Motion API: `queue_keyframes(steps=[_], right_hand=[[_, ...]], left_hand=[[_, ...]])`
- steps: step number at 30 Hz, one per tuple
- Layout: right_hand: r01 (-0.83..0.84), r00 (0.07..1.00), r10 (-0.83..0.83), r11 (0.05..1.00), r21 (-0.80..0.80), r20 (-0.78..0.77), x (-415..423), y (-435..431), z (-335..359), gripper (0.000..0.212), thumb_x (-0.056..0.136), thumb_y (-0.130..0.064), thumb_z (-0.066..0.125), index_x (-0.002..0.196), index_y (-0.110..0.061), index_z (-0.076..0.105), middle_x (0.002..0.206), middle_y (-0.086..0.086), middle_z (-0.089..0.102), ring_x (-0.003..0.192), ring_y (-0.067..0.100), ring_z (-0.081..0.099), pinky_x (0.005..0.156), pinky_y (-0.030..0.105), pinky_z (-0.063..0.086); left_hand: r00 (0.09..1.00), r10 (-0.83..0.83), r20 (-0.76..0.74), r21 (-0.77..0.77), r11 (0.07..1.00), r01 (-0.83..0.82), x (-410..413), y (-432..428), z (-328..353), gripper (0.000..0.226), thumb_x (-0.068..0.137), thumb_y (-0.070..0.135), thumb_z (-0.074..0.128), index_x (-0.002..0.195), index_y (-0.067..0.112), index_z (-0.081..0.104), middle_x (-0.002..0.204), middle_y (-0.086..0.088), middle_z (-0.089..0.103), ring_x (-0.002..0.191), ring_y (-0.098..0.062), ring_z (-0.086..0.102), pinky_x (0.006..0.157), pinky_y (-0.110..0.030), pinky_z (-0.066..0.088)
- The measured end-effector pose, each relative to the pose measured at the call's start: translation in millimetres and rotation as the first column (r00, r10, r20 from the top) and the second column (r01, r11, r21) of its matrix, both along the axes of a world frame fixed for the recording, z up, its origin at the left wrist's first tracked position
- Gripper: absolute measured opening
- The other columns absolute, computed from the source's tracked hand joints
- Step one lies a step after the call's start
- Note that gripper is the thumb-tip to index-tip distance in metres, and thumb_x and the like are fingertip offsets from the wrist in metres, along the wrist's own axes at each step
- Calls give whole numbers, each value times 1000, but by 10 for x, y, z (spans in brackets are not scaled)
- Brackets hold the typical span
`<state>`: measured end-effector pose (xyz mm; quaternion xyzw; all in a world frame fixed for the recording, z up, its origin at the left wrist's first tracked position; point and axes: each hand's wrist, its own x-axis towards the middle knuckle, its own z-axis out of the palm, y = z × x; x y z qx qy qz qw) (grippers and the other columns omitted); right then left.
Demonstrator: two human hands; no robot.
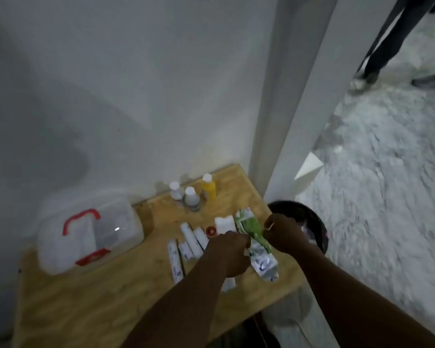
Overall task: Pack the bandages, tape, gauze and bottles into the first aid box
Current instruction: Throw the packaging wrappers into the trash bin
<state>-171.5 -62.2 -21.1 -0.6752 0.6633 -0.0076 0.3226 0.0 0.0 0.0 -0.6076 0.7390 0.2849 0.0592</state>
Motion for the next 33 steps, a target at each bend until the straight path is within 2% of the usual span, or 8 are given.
queue_keyframes(steps=[3,7,11,13,16,19,27,33], right_hand=[[0,1000,0,1000,7,-25,-15,70,-243,22,79,-24,64,97,-11,69,98,10,72,97,30,68,78,34,54],[58,997,-57,998,16,-44,-16,124,-350,15,82,-25,66,88,-12,67,88,5,68,89,25,66,69,28,44],[74,997,-72,996,43,-34,-17,55,-355,13,83,-15,57,74,-8,63,77,8,67,80,26,67,65,28,41],[76,997,-75,996,54,-19,-32,42,-366,12,84,-22,63,80,-11,61,80,5,63,83,23,62,69,29,42],[77,997,-77,995,59,-7,-59,35,-397,39,77,-45,77,95,-15,61,89,1,63,84,19,57,71,30,42],[54,999,-54,995,84,-9,-61,14,-427,41,73,-50,80,84,-18,57,80,-1,61,79,19,60,68,29,43],[97,989,-109,989,108,104,-220,-137,-424,47,76,-32,82,60,-19,40,60,-2,46,54,11,44,53,26,33],[208,953,-228,971,116,199,-460,-147,-464,40,77,-20,82,65,-19,43,66,2,54,64,17,51,59,27,41]], left_hand=[[998,-45,45,-2,999,45,-99,84,-275,35,90,27,60,123,19,64,127,-8,63,116,-33,63,89,-40,53],[996,30,84,-61,998,-24,-158,166,-490,28,87,29,59,112,19,65,118,-5,62,105,-31,66,70,-34,49],[993,67,102,-125,991,-54,-188,118,-520,37,88,30,63,124,18,61,122,-4,60,106,-31,66,71,-34,49],[992,89,87,-140,987,-77,-191,90,-520,40,88,32,67,125,17,61,124,-4,59,105,-30,67,75,-35,52],[993,94,75,-163,983,-80,-194,48,-526,40,87,33,68,123,16,62,125,-5,57,98,-29,68,74,-35,53],[994,64,88,-167,985,-48,-204,9,-517,38,86,33,70,118,14,64,127,-6,53,94,-28,67,73,-36,54],[992,-4,128,-133,991,21,-258,-84,-537,64,82,50,74,137,25,54,131,3,53,111,-27,64,81,-42,58],[966,-148,214,-139,974,180,-385,-194,-474,66,90,54,68,145,23,51,143,-4,48,126,-28,51,83,-41,52]])
